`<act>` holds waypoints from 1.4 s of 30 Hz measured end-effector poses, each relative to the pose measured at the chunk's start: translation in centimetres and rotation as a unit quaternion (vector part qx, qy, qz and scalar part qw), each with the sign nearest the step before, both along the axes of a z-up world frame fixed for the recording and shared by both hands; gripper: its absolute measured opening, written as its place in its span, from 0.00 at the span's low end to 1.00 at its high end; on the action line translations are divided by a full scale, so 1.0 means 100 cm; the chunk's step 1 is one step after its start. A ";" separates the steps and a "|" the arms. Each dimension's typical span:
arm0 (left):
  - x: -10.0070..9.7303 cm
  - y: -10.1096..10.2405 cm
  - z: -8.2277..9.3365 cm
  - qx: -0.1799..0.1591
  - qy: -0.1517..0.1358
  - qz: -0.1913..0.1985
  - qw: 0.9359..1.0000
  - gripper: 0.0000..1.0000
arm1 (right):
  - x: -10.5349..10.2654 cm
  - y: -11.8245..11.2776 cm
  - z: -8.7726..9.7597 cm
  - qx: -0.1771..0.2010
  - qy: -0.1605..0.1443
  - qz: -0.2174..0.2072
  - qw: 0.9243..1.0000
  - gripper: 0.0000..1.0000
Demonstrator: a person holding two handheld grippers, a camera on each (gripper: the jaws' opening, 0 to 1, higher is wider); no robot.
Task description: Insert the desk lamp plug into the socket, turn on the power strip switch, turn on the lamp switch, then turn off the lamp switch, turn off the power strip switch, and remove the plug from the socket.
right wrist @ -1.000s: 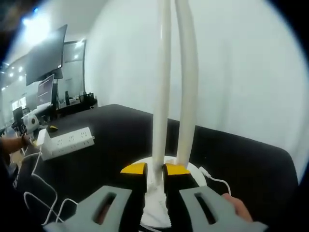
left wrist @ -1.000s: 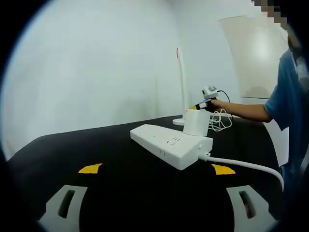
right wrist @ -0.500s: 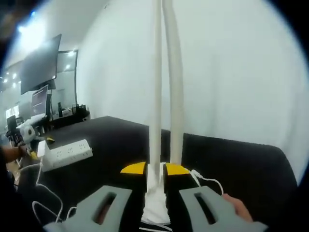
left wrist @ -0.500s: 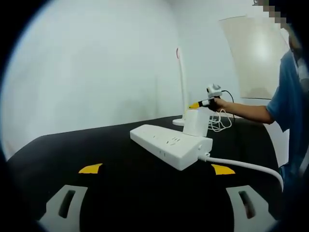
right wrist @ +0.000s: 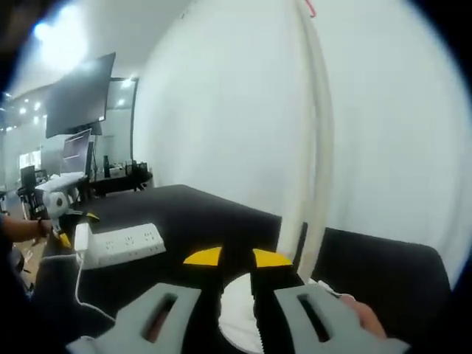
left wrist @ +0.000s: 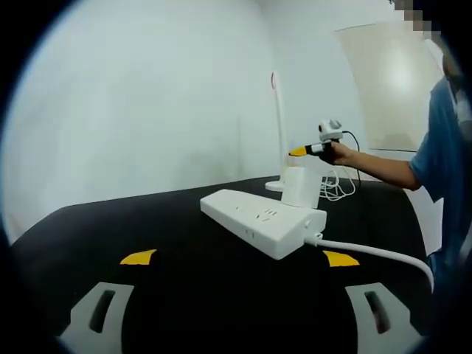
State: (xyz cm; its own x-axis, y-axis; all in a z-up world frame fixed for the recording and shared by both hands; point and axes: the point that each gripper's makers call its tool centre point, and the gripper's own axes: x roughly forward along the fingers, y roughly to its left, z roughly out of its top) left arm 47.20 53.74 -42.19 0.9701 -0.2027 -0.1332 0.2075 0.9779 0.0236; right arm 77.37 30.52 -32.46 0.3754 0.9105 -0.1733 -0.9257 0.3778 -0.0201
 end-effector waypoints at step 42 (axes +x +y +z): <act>-0.002 0.007 0.000 -0.014 -0.001 -0.008 1.000 0.80 | -0.100 -0.017 0.024 0.006 -0.058 0.122 0.991 0.48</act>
